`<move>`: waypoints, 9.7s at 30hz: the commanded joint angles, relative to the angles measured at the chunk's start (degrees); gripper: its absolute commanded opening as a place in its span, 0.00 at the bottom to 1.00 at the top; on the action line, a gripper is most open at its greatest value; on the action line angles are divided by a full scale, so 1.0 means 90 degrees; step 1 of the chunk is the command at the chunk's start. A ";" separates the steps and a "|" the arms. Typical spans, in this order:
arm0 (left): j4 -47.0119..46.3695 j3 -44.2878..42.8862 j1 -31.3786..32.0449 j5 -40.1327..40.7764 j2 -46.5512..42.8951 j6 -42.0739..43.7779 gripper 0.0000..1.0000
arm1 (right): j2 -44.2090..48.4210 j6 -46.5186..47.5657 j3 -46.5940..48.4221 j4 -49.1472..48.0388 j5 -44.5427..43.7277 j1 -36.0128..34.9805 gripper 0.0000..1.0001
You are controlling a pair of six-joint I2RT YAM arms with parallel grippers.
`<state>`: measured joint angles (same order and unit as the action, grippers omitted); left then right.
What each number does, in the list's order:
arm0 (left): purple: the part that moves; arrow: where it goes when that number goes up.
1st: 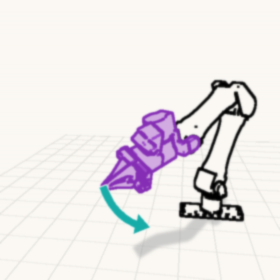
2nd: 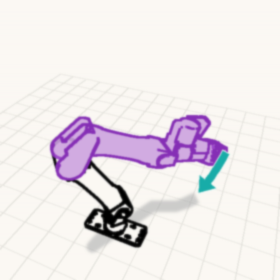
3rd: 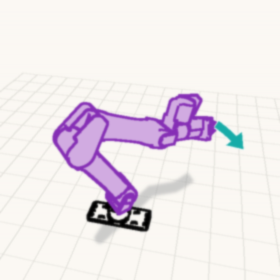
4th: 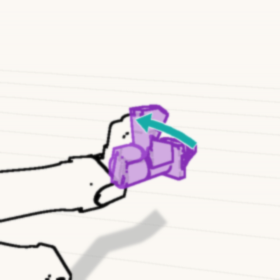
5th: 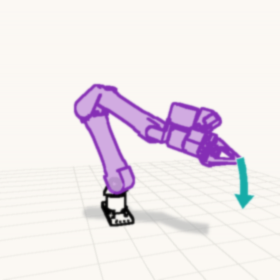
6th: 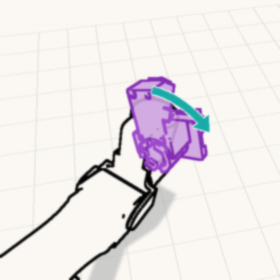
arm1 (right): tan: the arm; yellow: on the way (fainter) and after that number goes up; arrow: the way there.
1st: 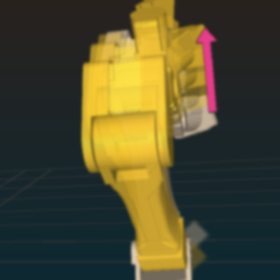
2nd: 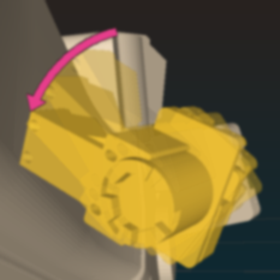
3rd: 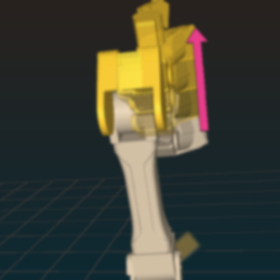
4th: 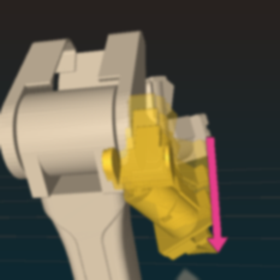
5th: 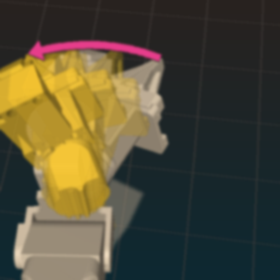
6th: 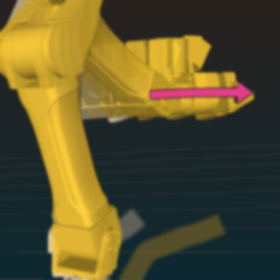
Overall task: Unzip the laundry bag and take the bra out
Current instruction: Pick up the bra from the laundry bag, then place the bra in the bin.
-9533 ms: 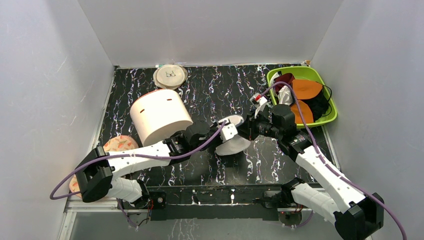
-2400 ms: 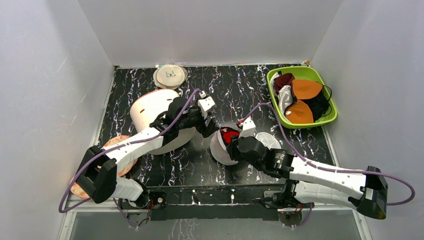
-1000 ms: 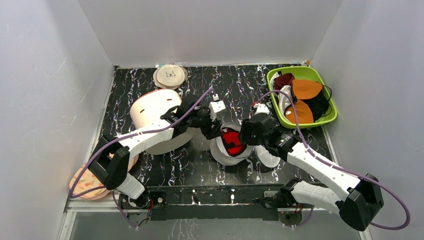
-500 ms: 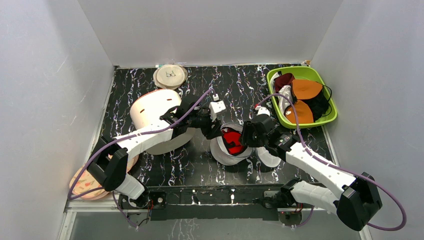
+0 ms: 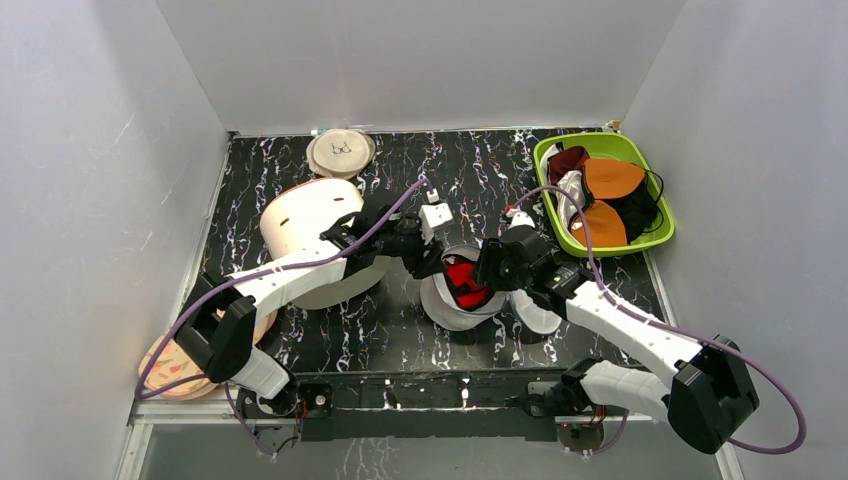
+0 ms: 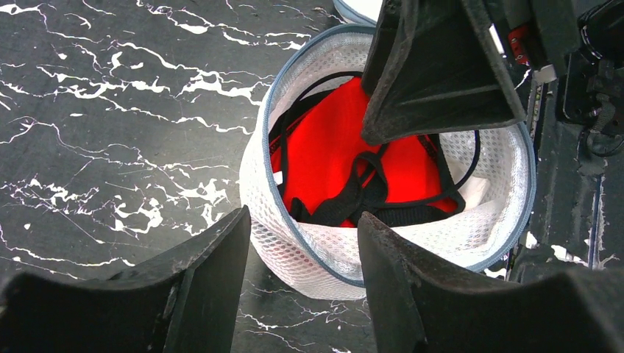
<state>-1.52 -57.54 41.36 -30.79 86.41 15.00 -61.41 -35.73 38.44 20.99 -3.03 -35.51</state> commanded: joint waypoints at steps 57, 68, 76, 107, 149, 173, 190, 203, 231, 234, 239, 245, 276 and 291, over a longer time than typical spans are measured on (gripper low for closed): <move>0.0080 -0.0050 0.0144 -0.0104 -0.0363 0.0149 0.53 | -0.0102 -0.0347 -0.0157 -0.1457 0.0485 0.0030 0.20; 0.0083 -0.0067 0.0150 -0.0148 -0.0317 0.0130 0.52 | -0.0247 -0.0226 -0.0243 -0.1860 0.0629 0.0037 0.20; 0.0100 -0.0071 0.0170 -0.0131 -0.0309 0.0149 0.52 | -0.0120 -0.0301 0.0139 -0.0247 -0.0479 0.0033 0.35; 0.0104 -0.0102 0.0189 -0.0172 -0.0245 0.0140 0.51 | -0.0467 -0.0696 0.0130 -0.1583 0.0651 -0.0093 0.32; 0.0336 -0.0228 0.0189 0.1196 0.0208 0.0388 0.25 | -0.1067 -0.0753 0.0447 -0.1123 0.0190 -0.0426 0.38; 0.0321 -0.0297 0.0334 0.0228 0.0163 0.0355 0.00 | -0.1936 -0.1628 0.0572 -0.1807 -0.1667 -0.0658 0.17; -0.0067 -0.0223 0.0383 0.0593 0.0047 -0.0063 0.00 | -0.0093 -0.0196 0.1079 -0.0127 -0.1706 -0.0664 0.00; -0.0054 -0.0204 0.0472 0.0812 -0.0044 -0.0016 0.00 | 0.0671 0.0385 0.1952 0.0613 -0.2038 -0.0664 0.00; -0.0126 -0.0101 0.0599 0.1123 -0.0296 0.0037 0.02 | 0.2083 0.1882 0.2961 0.0815 -0.4360 -0.0657 0.00; -0.0169 -0.0078 0.0599 0.1165 -0.0363 0.0034 0.08 | 0.2338 0.1968 0.2796 0.0457 -0.4684 -0.0658 0.00; -0.0366 0.0065 0.0599 0.1371 -0.0547 0.0003 0.25 | 0.2418 0.2189 0.2492 -0.0325 -0.5060 -0.0661 0.00; -0.0678 0.0288 0.0591 0.1601 -0.0858 -0.0075 0.53 | 0.1923 0.2379 0.2208 -0.0978 -0.5858 -0.0660 0.00; -0.2297 0.1344 0.0594 0.2979 -0.2166 -0.0115 0.98 | -0.0719 -0.0783 0.1520 -0.3416 -0.3696 0.4915 0.00; -0.2348 0.1316 0.0502 0.2873 -0.2115 -0.0226 0.98 | -0.2109 -0.1254 -0.0068 -0.5945 -0.3143 0.5284 0.05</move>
<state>-20.64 -45.74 46.26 -4.80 68.42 13.34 -77.82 -46.04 39.64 -22.28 -34.98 11.44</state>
